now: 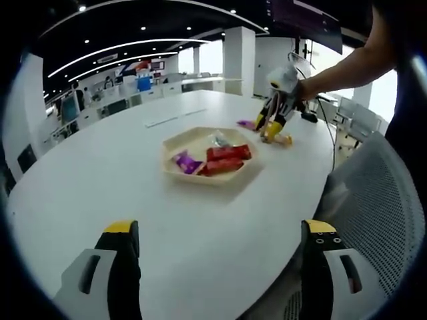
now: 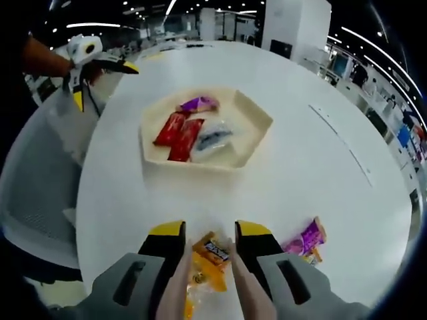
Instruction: Place the target food into the container with the food tongs after gripping and lifting it, then release it inside without dropping or visibly crushing the food.
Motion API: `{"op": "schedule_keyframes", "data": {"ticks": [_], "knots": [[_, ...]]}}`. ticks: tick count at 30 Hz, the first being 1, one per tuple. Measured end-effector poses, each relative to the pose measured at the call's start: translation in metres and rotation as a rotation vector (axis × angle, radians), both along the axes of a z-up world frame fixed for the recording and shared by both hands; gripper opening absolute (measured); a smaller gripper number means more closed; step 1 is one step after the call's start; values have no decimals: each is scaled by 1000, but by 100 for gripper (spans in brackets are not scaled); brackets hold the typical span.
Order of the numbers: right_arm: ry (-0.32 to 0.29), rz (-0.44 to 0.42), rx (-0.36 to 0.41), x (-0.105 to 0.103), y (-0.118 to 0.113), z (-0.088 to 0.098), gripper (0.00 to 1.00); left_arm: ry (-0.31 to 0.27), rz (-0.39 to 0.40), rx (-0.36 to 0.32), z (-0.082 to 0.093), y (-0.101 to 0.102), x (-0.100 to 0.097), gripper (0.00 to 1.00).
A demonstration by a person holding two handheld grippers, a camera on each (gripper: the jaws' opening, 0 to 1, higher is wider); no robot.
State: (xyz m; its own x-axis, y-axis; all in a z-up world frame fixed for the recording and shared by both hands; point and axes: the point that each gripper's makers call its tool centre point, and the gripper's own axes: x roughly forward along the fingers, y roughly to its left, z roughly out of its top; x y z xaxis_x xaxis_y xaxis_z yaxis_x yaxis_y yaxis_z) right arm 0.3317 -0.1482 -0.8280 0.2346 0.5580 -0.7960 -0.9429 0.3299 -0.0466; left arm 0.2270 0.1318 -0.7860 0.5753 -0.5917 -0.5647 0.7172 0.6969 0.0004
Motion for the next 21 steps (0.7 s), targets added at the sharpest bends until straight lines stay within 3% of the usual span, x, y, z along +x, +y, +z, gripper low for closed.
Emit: {"op": "schedule_keyframes", "data": {"ticks": [2, 3, 4, 6, 10, 21], "knots": [[1, -8, -4, 1, -3, -1, 27, 0, 1, -1, 0, 0, 0, 98], [55, -26, 14, -6, -2, -3, 27, 1, 0, 0, 0, 0, 0, 98], [13, -14, 8, -2, -3, -1, 26, 1, 0, 0, 0, 0, 0, 98], [10, -34, 0, 0, -4, -2, 24, 1, 0, -1, 0, 0, 0, 98], [32, -106, 11, 7, -6, -1, 20, 3, 0, -1, 0, 0, 0, 98], [57, -143, 25, 12, -3, 8, 20, 3, 3, -3, 0, 0, 0, 98]]}}
